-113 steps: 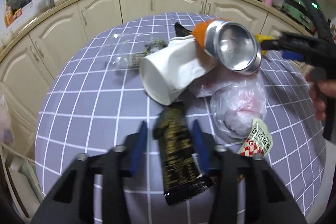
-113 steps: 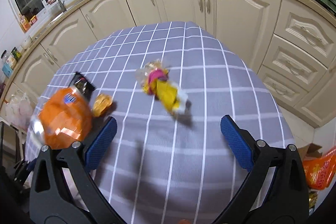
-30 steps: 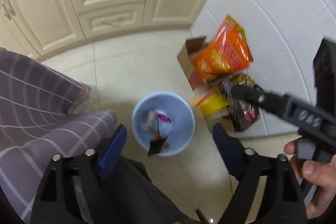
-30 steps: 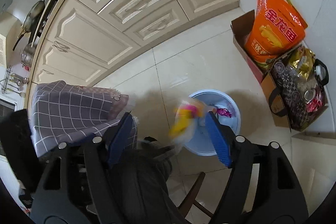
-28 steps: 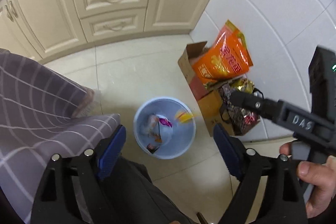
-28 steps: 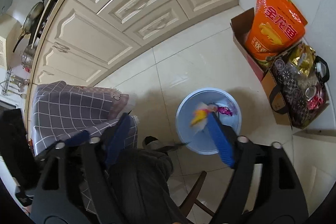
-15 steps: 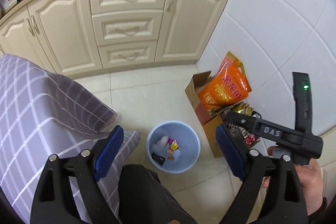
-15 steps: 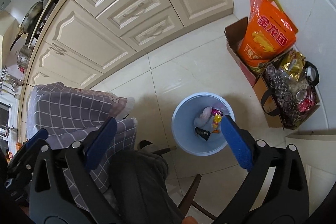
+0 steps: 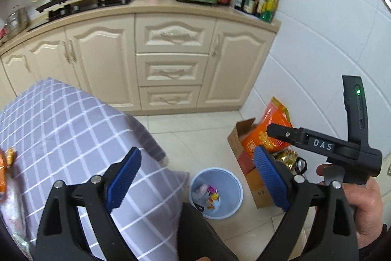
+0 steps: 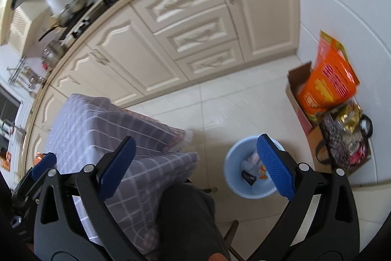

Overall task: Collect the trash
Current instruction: 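Bring both open tools back over the trash pile, then grasp the red-white snack wrapper with the left tool while the right tool grasps the crushed orange Fanta can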

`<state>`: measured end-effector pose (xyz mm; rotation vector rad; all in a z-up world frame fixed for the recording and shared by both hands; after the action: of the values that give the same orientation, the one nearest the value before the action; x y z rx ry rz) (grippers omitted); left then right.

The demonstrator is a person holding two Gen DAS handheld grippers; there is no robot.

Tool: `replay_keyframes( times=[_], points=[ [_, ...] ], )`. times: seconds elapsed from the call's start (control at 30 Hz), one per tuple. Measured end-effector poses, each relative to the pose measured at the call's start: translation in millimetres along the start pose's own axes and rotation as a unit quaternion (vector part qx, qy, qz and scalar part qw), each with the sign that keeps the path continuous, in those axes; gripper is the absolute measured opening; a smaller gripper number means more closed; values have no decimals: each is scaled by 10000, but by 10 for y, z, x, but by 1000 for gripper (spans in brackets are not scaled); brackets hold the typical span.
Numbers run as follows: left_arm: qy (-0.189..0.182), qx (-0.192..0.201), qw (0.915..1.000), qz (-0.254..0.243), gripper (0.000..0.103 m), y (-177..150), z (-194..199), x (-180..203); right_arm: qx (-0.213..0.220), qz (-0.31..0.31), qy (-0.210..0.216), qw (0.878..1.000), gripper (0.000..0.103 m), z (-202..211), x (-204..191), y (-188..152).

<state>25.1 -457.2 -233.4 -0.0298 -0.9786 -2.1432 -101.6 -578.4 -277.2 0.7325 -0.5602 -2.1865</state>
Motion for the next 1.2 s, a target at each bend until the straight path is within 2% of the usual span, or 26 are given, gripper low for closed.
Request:
replay_keyframes(
  times=[0.3, 0.57, 0.93, 1.2],
  points=[
    [294, 693, 9969, 224, 95, 184, 670, -500, 150, 762, 508, 9957, 97, 84, -958, 175],
    [806, 1223, 9870, 660, 96, 150, 1313, -1208, 66, 1436, 1012, 9844, 97, -9, -1815, 132],
    [1515, 1412, 9701, 1268, 96, -188, 1788, -2167, -125, 2184, 1537, 9636, 97, -141, -2810, -59],
    [1933, 1030, 9664, 1347, 96, -636, 1795, -2701, -311, 2642, 1851, 9460, 97, -227, -3384, -274]
  ],
)
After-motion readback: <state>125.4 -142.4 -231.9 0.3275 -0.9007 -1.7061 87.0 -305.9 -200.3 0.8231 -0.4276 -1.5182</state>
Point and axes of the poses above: each gripper's, at about its wrist camera, not at the fingertips, and z roughly against the way its jaws point, x to its right, y to its top, the point moved 9 cm from there along -z, roughly the way its jaws point, and after that the axes turned 13 degrees about z, right-handed, at the moved point
